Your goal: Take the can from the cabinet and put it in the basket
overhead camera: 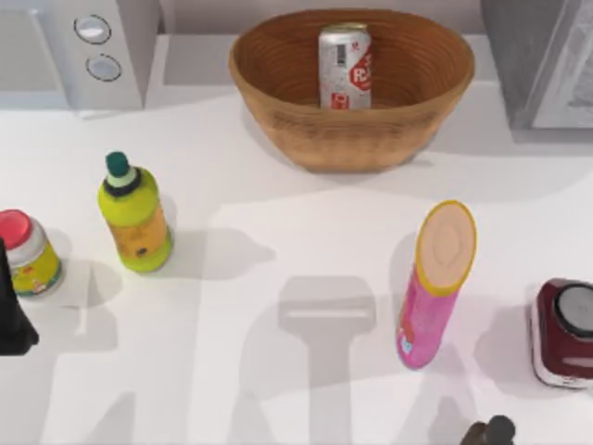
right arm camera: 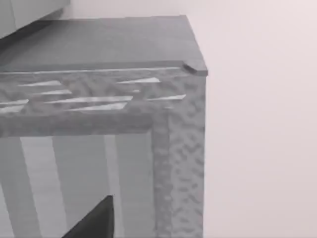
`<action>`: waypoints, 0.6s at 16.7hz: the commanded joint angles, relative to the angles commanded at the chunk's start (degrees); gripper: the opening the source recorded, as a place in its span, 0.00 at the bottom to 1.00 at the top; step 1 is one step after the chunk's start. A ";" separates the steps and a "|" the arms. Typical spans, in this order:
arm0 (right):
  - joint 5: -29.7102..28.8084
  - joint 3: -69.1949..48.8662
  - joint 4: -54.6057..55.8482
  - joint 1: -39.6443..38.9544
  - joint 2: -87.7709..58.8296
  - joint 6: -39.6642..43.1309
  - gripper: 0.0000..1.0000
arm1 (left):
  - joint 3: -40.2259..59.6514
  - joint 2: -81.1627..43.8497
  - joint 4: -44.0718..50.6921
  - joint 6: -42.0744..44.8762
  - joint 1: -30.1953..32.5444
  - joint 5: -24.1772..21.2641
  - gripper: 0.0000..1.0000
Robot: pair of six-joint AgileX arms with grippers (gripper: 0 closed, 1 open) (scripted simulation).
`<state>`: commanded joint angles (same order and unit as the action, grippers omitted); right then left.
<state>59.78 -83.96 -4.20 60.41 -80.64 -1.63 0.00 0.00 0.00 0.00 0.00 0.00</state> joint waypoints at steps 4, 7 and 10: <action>-0.42 -11.97 -13.57 -0.52 2.83 -0.03 1.00 | 0.00 0.00 0.00 0.00 0.00 0.00 1.00; -0.64 -15.72 -17.53 -0.76 3.87 -0.04 1.00 | 0.00 0.00 0.00 0.00 0.00 0.00 1.00; -0.65 -15.85 -17.67 -0.77 3.91 -0.04 1.00 | 0.00 0.00 0.00 0.00 0.00 0.00 1.00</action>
<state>59.13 -99.81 -21.86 59.64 -76.73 -1.67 0.00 0.00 0.00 0.00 0.00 0.00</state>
